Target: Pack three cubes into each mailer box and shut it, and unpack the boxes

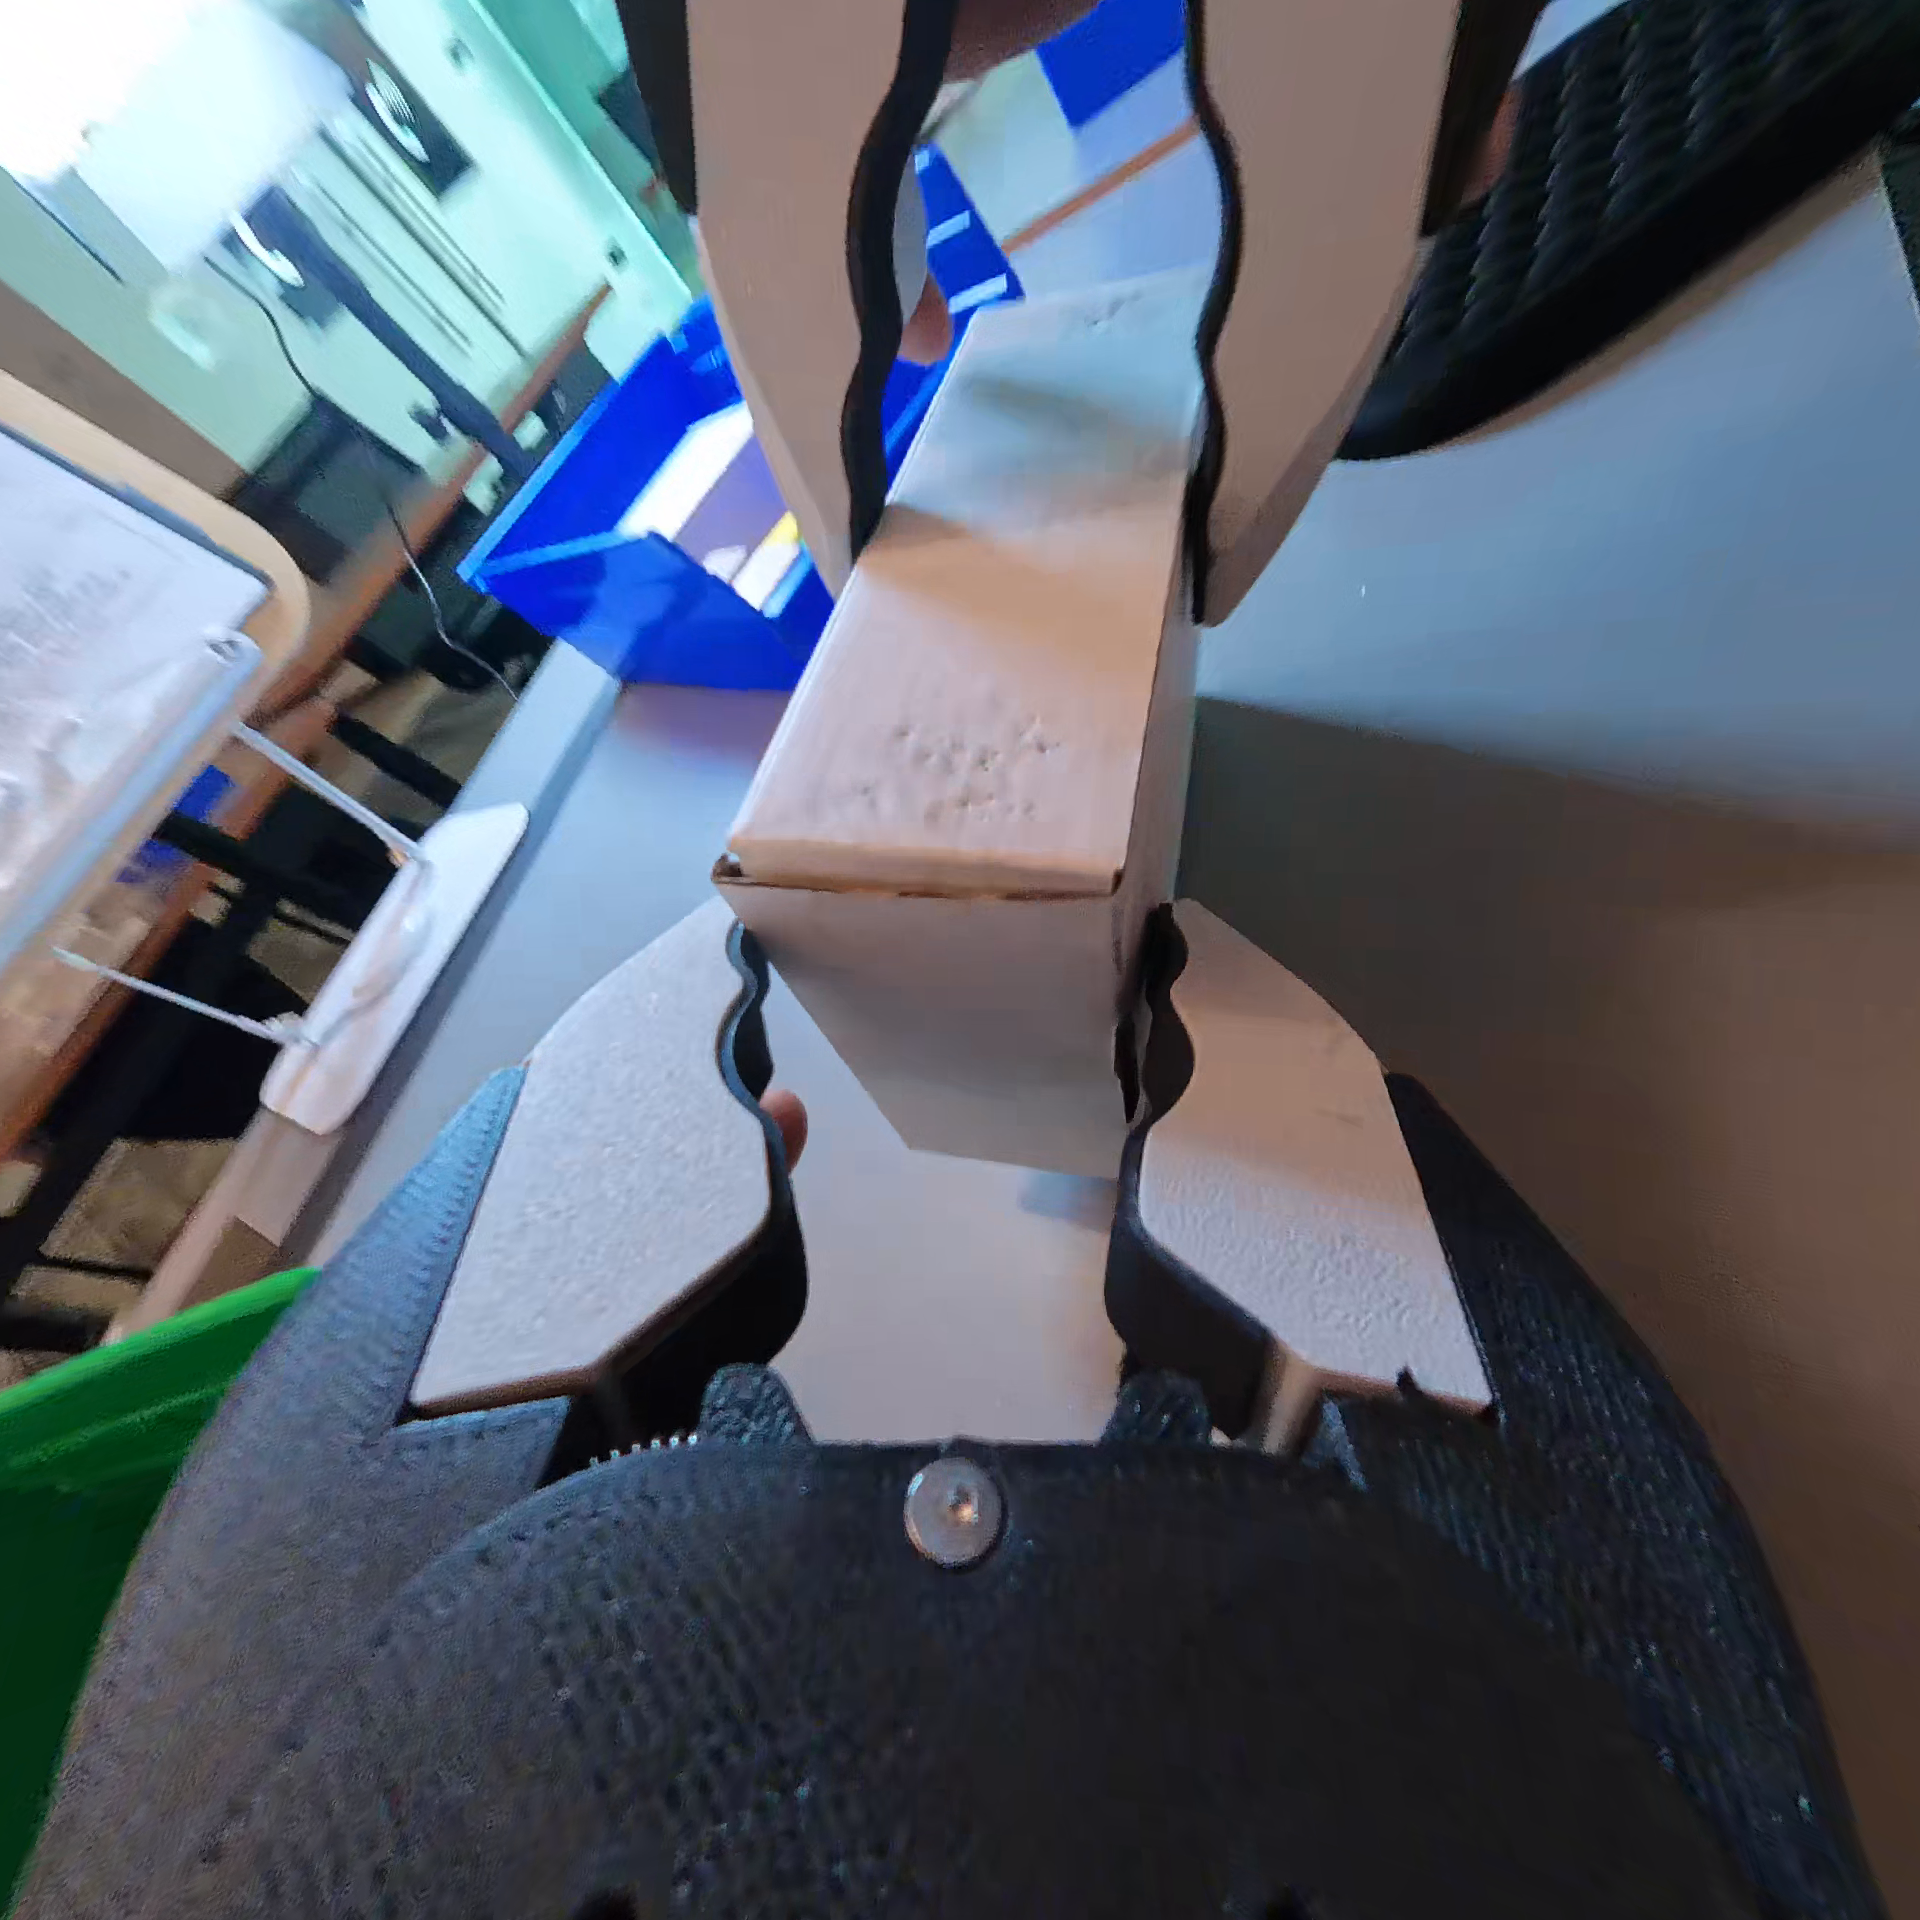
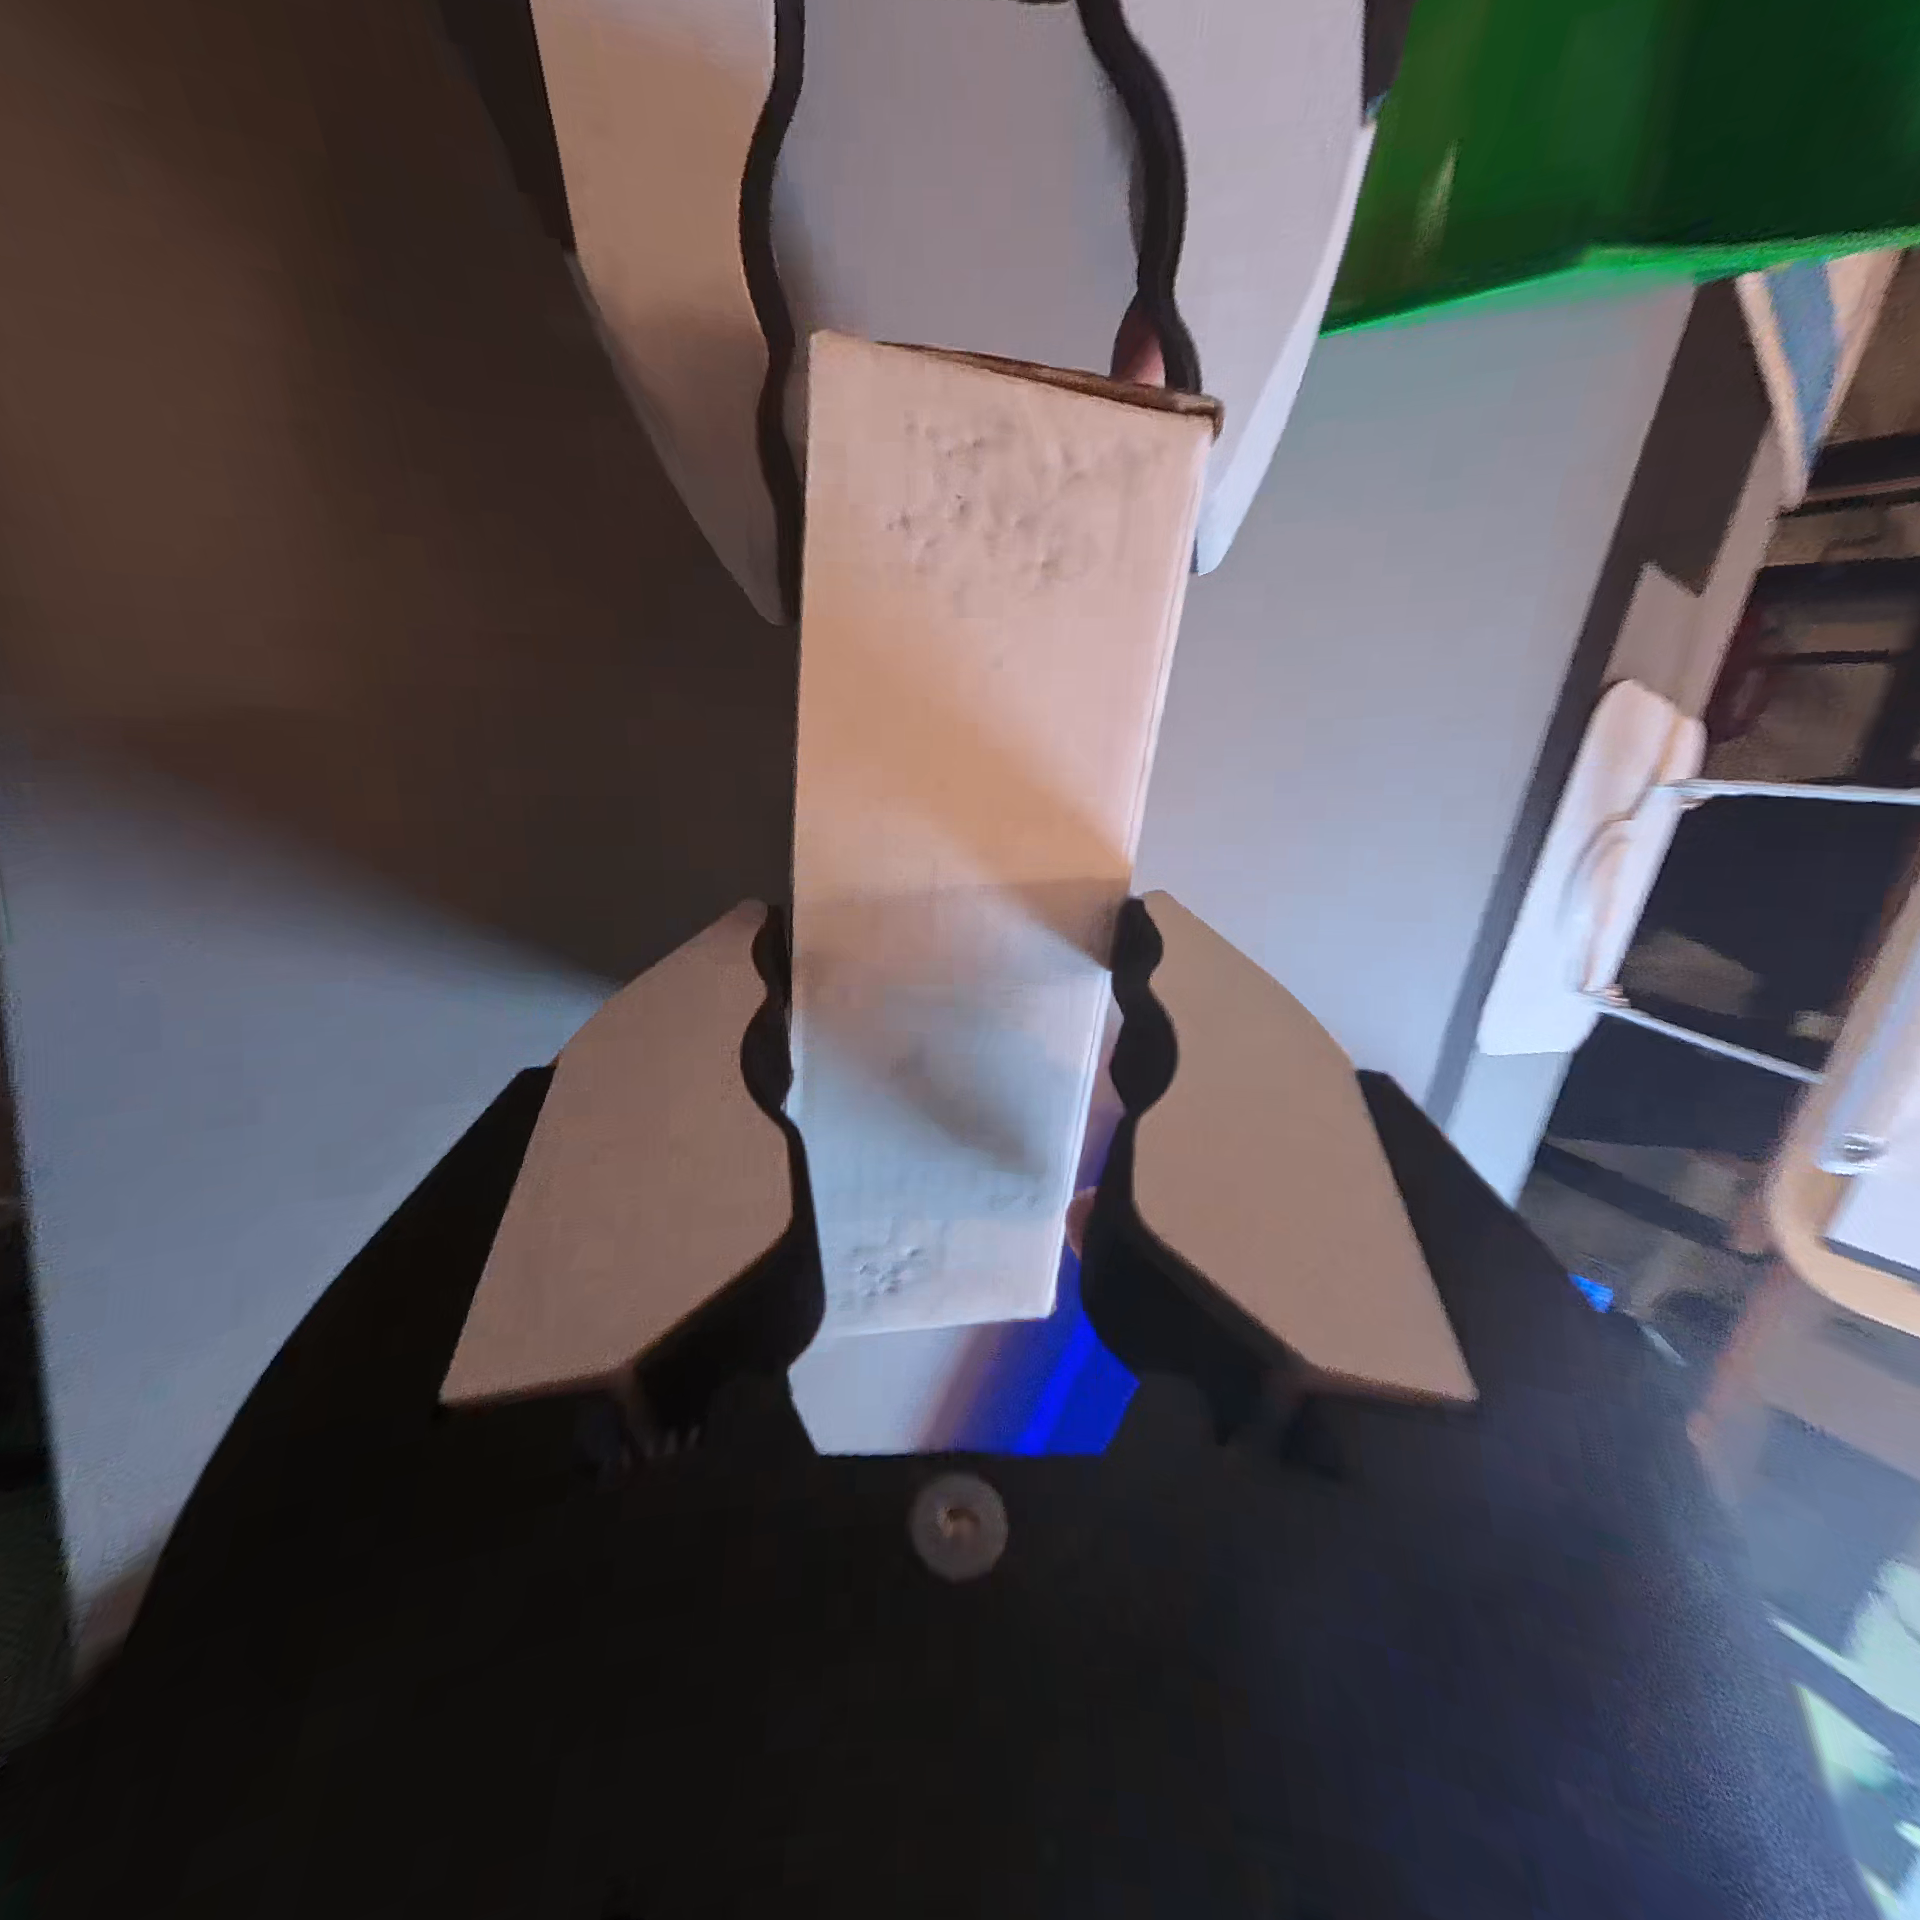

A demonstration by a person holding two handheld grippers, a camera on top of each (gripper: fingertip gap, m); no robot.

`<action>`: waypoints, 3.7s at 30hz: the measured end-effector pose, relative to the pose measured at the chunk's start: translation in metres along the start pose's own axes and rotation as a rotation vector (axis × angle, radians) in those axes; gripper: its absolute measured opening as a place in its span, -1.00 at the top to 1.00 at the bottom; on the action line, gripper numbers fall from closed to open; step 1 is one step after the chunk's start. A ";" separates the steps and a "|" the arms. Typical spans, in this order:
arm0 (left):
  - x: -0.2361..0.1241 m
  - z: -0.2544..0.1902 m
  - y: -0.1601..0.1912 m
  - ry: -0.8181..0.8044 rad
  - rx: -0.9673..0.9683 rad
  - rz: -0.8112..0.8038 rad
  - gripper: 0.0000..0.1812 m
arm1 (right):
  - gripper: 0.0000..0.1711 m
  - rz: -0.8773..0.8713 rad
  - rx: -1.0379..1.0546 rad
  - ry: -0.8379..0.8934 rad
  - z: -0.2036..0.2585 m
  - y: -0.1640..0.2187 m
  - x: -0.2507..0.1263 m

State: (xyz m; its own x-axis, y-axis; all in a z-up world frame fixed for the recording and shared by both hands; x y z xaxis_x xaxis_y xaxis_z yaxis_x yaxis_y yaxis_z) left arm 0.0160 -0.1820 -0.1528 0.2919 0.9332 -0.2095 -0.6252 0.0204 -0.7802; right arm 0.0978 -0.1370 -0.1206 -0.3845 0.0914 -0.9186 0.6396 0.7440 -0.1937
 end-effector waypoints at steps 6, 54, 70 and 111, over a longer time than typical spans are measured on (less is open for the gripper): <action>-0.017 0.049 -0.009 -0.106 -0.319 -0.134 0.16 | 0.29 0.003 0.016 0.285 -0.037 0.024 -0.066; -0.026 0.102 0.145 -0.163 0.258 0.731 0.65 | 0.42 0.008 0.521 0.130 -0.069 0.221 0.019; 0.113 0.106 0.107 -0.087 0.401 0.528 0.57 | 0.62 0.191 0.162 0.270 -0.057 0.163 0.060; -0.066 0.089 -0.102 -0.686 -0.364 0.221 0.88 | 0.89 -0.739 0.884 0.797 -0.021 0.053 -0.132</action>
State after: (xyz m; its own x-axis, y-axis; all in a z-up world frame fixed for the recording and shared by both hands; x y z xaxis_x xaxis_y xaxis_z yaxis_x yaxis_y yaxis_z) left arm -0.0041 -0.2137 -0.0072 -0.3942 0.9167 -0.0653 -0.3074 -0.1985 -0.9306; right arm 0.1680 -0.0960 -0.0023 -0.8913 0.4349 -0.1283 0.2140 0.1539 -0.9646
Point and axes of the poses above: each gripper's, where its closed fingertips meet, x out along the fingers, y out of its underside, z = x × y across the jaws, the point moved 4 cm from there along -x, back along the fingers, and after that the axes turned 12 degrees about -y, right-handed, at the moved point
